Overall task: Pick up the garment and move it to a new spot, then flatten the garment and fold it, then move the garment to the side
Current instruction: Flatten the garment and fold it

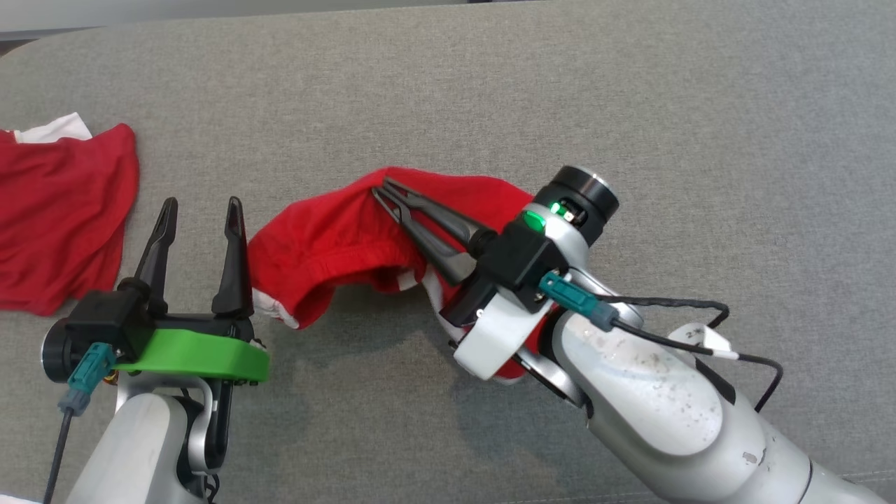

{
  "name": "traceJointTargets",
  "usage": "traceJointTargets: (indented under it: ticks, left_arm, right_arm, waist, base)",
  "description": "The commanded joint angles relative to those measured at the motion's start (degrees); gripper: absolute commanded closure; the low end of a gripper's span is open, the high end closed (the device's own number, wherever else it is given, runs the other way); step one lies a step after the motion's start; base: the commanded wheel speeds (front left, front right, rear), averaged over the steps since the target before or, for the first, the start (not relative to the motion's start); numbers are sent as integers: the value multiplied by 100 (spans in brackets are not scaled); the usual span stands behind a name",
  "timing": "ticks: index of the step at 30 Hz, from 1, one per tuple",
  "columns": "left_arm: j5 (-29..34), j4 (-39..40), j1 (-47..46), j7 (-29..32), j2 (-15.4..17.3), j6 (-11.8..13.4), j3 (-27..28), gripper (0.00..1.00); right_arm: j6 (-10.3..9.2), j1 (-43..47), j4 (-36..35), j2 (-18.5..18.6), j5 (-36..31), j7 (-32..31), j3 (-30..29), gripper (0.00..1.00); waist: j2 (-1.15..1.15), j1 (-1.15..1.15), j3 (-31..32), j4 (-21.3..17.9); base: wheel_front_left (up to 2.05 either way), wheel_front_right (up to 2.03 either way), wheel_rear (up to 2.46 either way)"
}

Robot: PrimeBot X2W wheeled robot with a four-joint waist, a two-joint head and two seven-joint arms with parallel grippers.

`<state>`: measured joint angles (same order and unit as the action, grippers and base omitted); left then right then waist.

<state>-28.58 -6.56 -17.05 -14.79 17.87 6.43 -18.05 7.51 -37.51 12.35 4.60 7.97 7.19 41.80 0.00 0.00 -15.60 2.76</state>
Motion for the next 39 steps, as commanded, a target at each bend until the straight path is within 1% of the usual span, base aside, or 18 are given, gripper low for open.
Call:
traceJointTargets:
  ticks: [1, 3, 5, 7, 8, 9, 13, 18, 22, 23, 25, 27, 30, 31, 32, 33, 36, 39]
  left_arm:
    - [28, 18, 40, -38, 69, 17, 34, 0]
    - [19, 28, 48, -38, 95, 21, 47, 0]
    - [12, 40, 50, -27, 110, 33, 46, 0]
    - [8, 61, 48, -19, 124, 44, 43, 0]
    - [5, 72, 50, -16, 128, 48, 42, 0]
    - [5, 72, 50, -16, 128, 48, 42, 0]
    - [-7, 101, 64, -3, 135, 56, 20, 0]
    - [-37, 118, 55, 5, 141, 51, 2, 0]
    - [-41, 122, -1, 18, 154, 47, -12, 0]
    - [-40, 123, -17, 21, 153, 44, -23, 0]
    - [-27, 124, -53, 31, 147, 52, -40, 0]
    - [-14, 141, -77, 35, 138, 69, -63, 0]
    - [-13, 136, -113, 46, 133, 59, -94, 0]
    - [-19, 126, -119, 49, 138, 55, -96, 0]
    - [-26, 119, -119, 40, 144, 55, -95, 0]
    - [-27, 120, -111, 39, 143, 68, -98, 0]
    - [-21, 130, -70, 36, 137, 107, -107, 0]
    - [-36, 154, 3, 28, 140, 143, -91, 0]
  right_arm:
    - [-4, -123, -392, 20, 149, 44, -116, 100]
    - [-4, -120, -797, -3, 349, 8, -297, 100]
    - [-3, 53, -1118, -26, 738, -116, -536, 100]
    - [-4, 211, -1372, -5, 930, -258, -873, 100]
    - [-3, 346, -1438, 11, 1046, -339, -1039, 100]
    - [-3, 346, -1438, 11, 1046, -339, -1039, 100]
    - [-3, 919, -1456, 168, 1132, -542, -1780, 100]
    - [-3, 1700, -972, 235, 1093, -520, -2722, 100]
    - [-2, 2051, -361, 223, 1205, -448, -3245, 100]
    - [-2, 2071, -173, 270, 1180, -418, -3364, 100]
    - [-3, 2052, 211, 236, 1324, -321, -3574, 100]
    - [-2, 1933, 601, 313, 1268, -203, -3705, 100]
    - [-2, 1774, 1079, 292, 1341, 16, -3757, 100]
    - [-2, 1737, 1211, 272, 1399, 88, -3760, 61]
    - [-2, 1700, 1302, 269, 1417, 171, -3742, 9]
    - [-2, 1657, 1388, 271, 1427, 254, -3730, 0]
    - [-2, 1565, 1522, 299, 1382, 482, -3765, 0]
    - [-2, 1527, 1404, 374, 1140, 699, -4015, 0]
  waist:
    - [0, 0, 26, -92]
    - [0, 0, 28, -129]
    - [0, 0, 33, -150]
    - [0, 0, 19, -167]
    - [0, 0, 10, -173]
    - [0, 0, 10, -173]
    - [0, 0, -46, -180]
    - [0, 0, -143, -197]
    - [0, 0, -224, -247]
    - [0, 0, -239, -257]
    - [0, 0, -265, -282]
    - [0, 0, -284, -294]
    - [0, 0, -283, -286]
    - [0, 0, -280, -282]
    - [0, 0, -277, -280]
    - [0, 0, -273, -278]
    - [0, 0, -249, -272]
    - [0, 0, -197, -263]
  base:
    - [0, 0, 0]
    - [0, 0, 0]
    - [0, 0, 0]
    - [0, 0, 0]
    - [0, 0, 0]
    - [0, 0, 0]
    - [0, 0, 0]
    - [0, 0, 0]
    - [0, 0, 0]
    - [0, 0, 0]
    - [0, 0, 0]
    - [0, 0, 0]
    - [0, 0, 0]
    - [0, 0, 0]
    - [0, 0, 0]
    - [0, 0, 0]
    - [0, 0, 0]
    - [0, 0, 0]
